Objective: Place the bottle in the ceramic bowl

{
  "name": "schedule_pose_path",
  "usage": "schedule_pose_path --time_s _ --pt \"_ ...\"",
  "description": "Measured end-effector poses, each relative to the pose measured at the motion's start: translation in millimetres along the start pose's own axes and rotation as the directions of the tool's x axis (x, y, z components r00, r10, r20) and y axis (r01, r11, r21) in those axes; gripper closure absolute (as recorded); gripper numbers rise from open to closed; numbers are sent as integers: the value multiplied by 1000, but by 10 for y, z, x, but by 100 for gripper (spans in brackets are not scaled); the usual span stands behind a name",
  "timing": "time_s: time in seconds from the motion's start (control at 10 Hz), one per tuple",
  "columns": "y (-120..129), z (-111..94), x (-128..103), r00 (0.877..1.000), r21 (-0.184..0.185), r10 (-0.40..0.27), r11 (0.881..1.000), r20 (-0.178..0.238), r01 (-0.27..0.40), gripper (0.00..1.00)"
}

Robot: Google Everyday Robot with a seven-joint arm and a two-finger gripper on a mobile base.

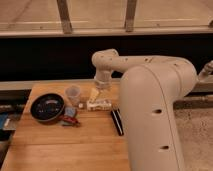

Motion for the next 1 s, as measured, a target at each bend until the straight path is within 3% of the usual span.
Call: schedule_pose_path --time_s 0.3,0.4,0.7,1.0 --pt "228 249 -296 994 68 -84 994 -67 89 20" --pt "240 326 -331 992 75 -99 992 -84 105 20" --pt "203 521 -259 989 63 -106 992 -102 112 20" --pt "40 650 -54 994 35 -68 997 -88 71 20"
